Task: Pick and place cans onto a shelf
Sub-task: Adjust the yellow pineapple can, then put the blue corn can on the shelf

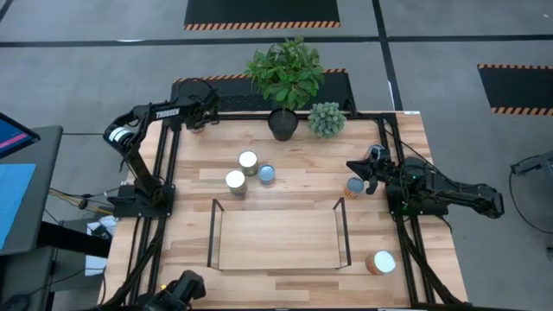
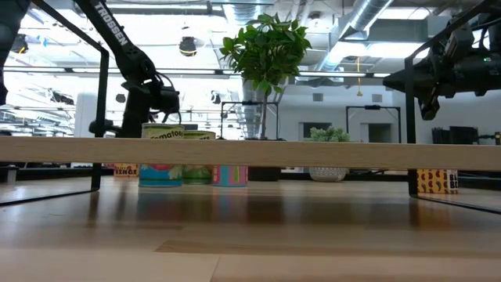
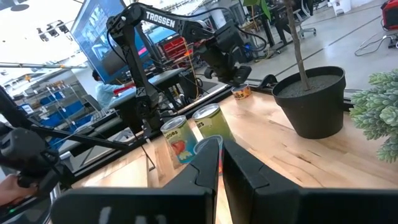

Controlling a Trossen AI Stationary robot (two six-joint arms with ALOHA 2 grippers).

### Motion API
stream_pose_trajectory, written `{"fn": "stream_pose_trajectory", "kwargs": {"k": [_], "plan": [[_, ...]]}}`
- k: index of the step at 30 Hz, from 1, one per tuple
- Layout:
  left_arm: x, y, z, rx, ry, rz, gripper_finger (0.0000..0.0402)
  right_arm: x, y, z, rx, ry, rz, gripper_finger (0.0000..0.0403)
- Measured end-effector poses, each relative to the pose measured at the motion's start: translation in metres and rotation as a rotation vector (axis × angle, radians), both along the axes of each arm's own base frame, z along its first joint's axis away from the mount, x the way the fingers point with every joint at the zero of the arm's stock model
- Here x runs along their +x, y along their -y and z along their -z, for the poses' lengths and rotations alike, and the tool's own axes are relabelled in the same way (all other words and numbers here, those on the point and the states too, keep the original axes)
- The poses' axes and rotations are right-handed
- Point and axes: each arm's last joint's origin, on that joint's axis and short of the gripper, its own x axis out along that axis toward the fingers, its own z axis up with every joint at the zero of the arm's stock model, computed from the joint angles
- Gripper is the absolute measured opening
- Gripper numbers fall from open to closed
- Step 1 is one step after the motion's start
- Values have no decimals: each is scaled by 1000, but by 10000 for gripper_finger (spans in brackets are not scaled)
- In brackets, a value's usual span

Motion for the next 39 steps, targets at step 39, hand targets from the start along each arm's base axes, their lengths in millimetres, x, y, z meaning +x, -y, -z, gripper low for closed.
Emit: {"fn": "stream_pose_trajectory", "kwargs": {"k": [39], "plan": [[39, 105, -117, -28, 189, 329, 0, 0, 0, 0, -8, -3, -1, 47]]}}
